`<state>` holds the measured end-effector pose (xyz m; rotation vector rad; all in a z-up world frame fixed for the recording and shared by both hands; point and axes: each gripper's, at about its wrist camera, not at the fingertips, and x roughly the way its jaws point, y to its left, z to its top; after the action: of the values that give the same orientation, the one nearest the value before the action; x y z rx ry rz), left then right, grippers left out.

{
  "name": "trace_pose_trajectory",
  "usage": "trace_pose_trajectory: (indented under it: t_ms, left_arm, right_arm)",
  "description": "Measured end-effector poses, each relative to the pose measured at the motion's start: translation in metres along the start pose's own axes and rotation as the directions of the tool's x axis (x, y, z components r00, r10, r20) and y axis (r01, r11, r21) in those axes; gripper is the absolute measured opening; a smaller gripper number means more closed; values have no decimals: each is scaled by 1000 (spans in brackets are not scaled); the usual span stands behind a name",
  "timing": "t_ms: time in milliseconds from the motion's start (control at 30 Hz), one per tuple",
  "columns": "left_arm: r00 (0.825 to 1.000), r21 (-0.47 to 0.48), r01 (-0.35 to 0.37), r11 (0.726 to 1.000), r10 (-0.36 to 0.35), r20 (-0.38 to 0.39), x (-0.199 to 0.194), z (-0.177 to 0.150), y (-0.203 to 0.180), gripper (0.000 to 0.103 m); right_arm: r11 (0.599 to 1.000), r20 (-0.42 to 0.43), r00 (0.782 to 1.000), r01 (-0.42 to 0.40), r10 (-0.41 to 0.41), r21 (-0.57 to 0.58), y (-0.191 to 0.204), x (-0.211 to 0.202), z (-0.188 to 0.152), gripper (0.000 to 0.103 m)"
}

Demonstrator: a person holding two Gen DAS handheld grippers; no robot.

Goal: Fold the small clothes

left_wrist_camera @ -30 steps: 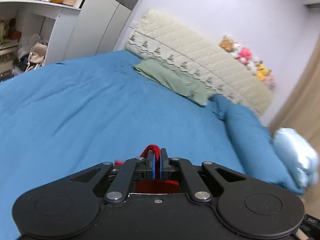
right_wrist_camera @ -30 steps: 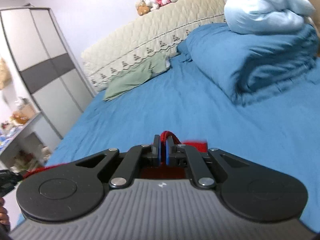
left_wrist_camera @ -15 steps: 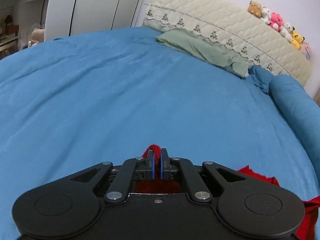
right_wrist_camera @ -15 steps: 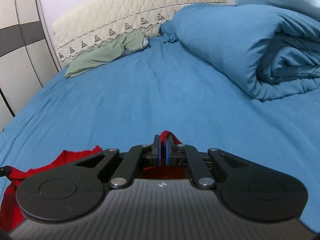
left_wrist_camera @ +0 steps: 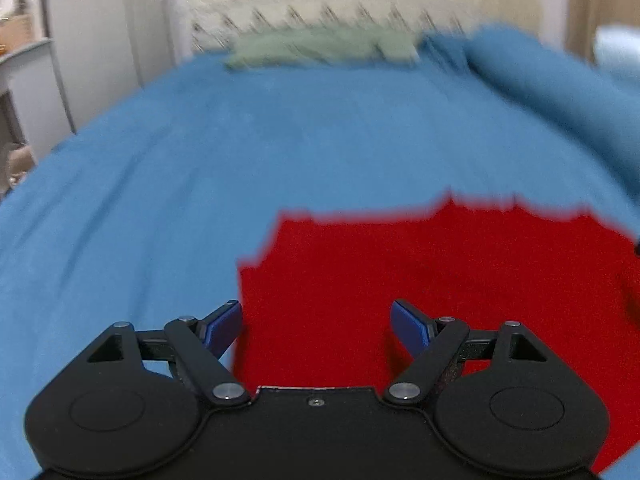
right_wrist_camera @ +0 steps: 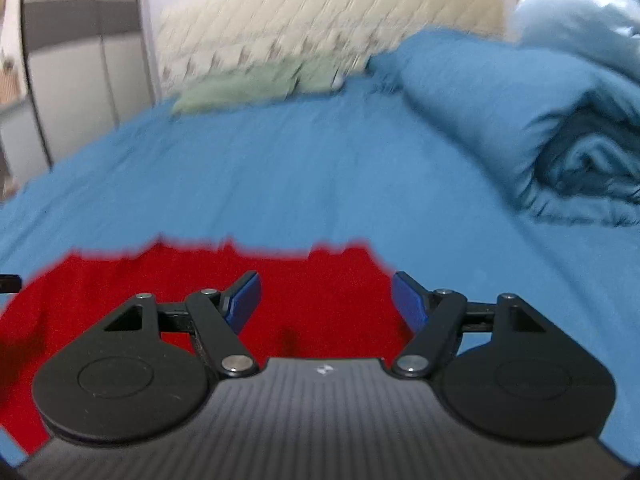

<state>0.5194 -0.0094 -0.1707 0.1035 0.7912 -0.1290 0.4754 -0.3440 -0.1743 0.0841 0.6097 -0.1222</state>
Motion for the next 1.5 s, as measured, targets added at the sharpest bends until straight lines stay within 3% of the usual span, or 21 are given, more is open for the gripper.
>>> trace_pose_trajectory:
  t_ms: [100, 200, 300, 367, 467, 667, 767, 867, 1000, 1167, 1267, 1367, 1500]
  left_arm:
    - [998, 56, -36, 998, 38, -45, 17, -15, -6, 87]
    - [997, 1, -27, 1000, 27, -67, 18, -22, 8, 98]
    - [994, -107, -3, 994, -8, -108, 22, -18, 27, 99]
    - [993, -109, -32, 994, 20, -112, 16, -18, 32, 99]
    - [992, -61, -74, 995, 68, -105, -2, -14, 29, 98]
    - [993, 55, -80, 995, 84, -82, -63, -7, -2, 98]
    - [997, 84, -40, 996, 46, -68, -103, -6, -23, 101]
    - [996, 79, 49, 996, -43, -75, -125, -13, -48, 103]
    - [973, 48, 170, 984, -160, -165, -116, -31, -84, 103]
    - [974, 54, 154, 987, -143, -173, -98, -46, -116, 103]
    - [972, 37, 165, 986, -156, -175, -87, -49, -123, 103]
    - [967, 52, 173, 984, -160, -197, -79, -51, -129, 103]
    - [967, 41, 171, 984, -160, -199, -66, -49, -128, 103]
  right_arm:
    - [1000, -151, 989, 11, -9, 8, -1, 22, -15, 88]
    - [999, -159, 987, 2, 4, 37, -12, 24, -20, 88]
    - [999, -166, 986, 33, -28, 25, -20, 19, -17, 87]
    - [998, -166, 985, 58, -55, 14, -23, 13, -14, 88]
    - [996, -140, 987, 81, -75, 39, -32, -8, -10, 88]
    - [1000, -140, 990, -16, 14, -12, -29, -66, 7, 99]
    - [997, -144, 989, 14, -25, -77, -17, -103, 17, 102]
    - [996, -167, 983, 64, -75, -69, -7, -130, 15, 103]
    - [996, -256, 965, 79, -64, 46, -3, -131, -15, 103]
    - [958, -278, 960, 85, -5, 273, -11, -118, -63, 103]
    - [913, -236, 971, 72, 27, 401, -20, -113, -85, 103]
    - [856, -129, 988, -4, 82, 518, -28, -112, -104, 102]
    - [837, -71, 997, 6, 40, 548, -33, -102, -113, 89]
